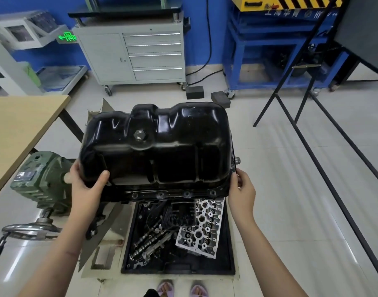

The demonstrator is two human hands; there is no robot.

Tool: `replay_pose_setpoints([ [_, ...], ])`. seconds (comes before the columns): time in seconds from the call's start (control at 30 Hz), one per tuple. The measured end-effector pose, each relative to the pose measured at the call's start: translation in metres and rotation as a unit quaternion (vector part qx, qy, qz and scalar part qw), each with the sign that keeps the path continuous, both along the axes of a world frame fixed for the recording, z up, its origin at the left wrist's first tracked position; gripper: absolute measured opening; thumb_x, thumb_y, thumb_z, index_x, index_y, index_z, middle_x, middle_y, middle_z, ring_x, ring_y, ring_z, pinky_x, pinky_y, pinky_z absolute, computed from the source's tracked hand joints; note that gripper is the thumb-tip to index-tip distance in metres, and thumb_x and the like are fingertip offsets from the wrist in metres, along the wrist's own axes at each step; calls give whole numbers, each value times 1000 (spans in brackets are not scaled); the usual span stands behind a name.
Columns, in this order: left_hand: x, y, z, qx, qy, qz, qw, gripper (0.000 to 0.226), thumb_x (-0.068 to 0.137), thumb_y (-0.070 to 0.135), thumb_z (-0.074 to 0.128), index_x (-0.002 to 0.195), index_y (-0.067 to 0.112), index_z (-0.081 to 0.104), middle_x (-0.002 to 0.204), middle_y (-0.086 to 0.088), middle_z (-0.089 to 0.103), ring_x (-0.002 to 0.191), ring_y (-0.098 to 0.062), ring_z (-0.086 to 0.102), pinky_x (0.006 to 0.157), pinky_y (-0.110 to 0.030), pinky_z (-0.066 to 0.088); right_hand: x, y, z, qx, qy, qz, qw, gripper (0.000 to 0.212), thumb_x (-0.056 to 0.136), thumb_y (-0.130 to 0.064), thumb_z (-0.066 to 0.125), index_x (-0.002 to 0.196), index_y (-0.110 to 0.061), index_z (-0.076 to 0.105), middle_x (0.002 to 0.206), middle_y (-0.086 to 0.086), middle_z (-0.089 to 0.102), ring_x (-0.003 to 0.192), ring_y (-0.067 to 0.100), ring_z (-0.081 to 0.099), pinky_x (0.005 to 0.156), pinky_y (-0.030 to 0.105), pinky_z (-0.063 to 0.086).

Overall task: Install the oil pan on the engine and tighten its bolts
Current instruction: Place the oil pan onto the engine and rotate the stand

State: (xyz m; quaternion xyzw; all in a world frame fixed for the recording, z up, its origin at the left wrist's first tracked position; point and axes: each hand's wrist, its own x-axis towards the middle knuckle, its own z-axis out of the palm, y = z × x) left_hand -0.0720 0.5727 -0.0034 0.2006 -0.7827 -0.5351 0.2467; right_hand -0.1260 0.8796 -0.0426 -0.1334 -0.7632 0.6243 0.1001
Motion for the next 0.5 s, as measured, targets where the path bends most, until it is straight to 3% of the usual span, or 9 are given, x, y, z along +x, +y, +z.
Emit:
replay_pose_setpoints([
  [0.1,3,-1,2,15,9,-24,1000,71,80,34,65,138,15,28,128,3,42,119,-15,43,97,-30,35,1,-1,1,-3,0,-4,1000,26,97,-16,43,118,-10,58,93,-14,59,85,-4,55,68,-3,37],
  [0.3,5,-3,4,30,21,-48,998,82,68,49,62,137,18,30,129,2,44,118,-12,44,98,-30,38,2,-5,1,-7,3,-16,1000,28,97,-15,40,119,-9,56,102,-5,60,95,7,54,79,14,37],
  [0.4,7,-2,4,29,24,-51,998,72,70,48,62,133,26,34,126,7,45,114,-5,47,96,-27,39,1,-7,2,-11,1,-26,1000,27,97,-15,40,118,-9,57,99,-6,59,95,9,55,81,18,37],
  [0.5,8,-4,1,24,20,-52,998,66,71,49,62,129,34,35,123,13,47,111,3,48,98,-27,38,0,-8,5,-20,-6,-36,999,29,98,-17,39,122,-10,53,110,-2,57,104,12,53,86,20,37],
])
